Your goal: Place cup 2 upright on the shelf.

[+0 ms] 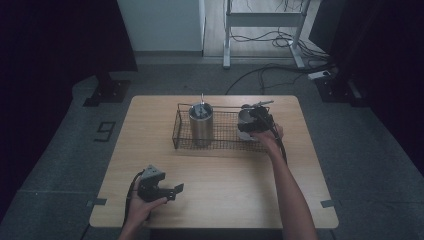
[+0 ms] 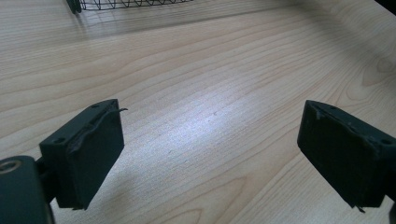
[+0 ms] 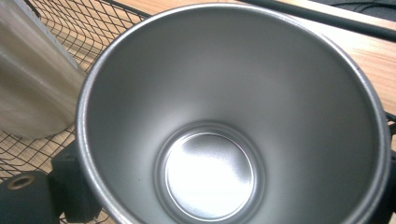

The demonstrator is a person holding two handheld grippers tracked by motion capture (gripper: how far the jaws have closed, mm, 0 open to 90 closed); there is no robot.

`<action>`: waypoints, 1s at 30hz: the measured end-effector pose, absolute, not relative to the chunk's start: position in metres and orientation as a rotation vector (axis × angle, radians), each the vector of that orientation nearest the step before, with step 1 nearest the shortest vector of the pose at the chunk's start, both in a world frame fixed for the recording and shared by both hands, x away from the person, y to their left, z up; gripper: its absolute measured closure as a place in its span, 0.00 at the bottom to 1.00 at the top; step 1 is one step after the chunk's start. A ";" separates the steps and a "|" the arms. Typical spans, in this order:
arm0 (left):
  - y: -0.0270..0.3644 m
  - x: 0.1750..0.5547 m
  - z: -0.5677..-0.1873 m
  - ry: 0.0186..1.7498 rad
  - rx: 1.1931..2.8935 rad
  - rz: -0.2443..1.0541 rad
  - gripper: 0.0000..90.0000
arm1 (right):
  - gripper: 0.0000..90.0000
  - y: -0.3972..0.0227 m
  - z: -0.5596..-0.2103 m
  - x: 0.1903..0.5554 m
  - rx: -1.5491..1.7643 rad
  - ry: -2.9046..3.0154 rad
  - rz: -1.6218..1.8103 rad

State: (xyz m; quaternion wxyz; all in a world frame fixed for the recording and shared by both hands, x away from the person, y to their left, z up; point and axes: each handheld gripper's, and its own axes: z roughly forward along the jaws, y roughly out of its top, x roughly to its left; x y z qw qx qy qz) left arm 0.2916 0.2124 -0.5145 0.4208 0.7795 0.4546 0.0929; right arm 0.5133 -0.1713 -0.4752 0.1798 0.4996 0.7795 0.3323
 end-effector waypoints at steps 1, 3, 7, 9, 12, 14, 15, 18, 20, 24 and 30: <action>0.212 0.292 -0.515 1.139 1.953 0.233 0.08 | 0.09 -0.171 -0.475 0.513 1.412 2.203 0.939; 0.212 0.292 -0.515 1.138 1.956 0.230 0.08 | 0.09 -0.171 -0.477 0.514 1.415 2.208 0.928; 0.212 0.292 -0.515 1.138 1.955 0.230 0.08 | 0.09 -0.171 -0.479 0.516 1.417 2.207 0.918; 0.212 0.292 -0.515 1.139 1.956 0.230 0.08 | 0.09 -0.171 -0.480 0.516 1.419 2.209 0.911; 0.212 0.291 -0.515 1.140 1.949 0.238 0.09 | 0.09 -0.171 -0.480 0.516 1.417 2.205 0.907; 0.211 0.291 -0.514 1.136 1.948 0.240 0.09 | 0.09 -0.172 -0.480 0.517 1.430 2.206 0.909; 0.211 0.291 -0.514 1.136 1.948 0.240 0.09 | 0.09 -0.172 -0.480 0.517 1.430 2.206 0.909; 0.211 0.291 -0.514 1.136 1.951 0.239 0.09 | 0.09 -0.172 -0.481 0.517 1.434 2.209 0.891; 0.211 0.291 -0.515 1.139 1.952 0.238 0.09 | 0.09 -0.171 -0.483 0.518 1.445 2.224 0.867; 0.211 0.291 -0.515 1.136 1.955 0.238 0.09 | 0.09 -0.173 -0.486 0.519 1.466 2.229 0.851; 0.211 0.291 -0.515 1.136 1.956 0.235 0.09 | 0.08 -0.173 -0.487 0.519 1.472 2.236 0.829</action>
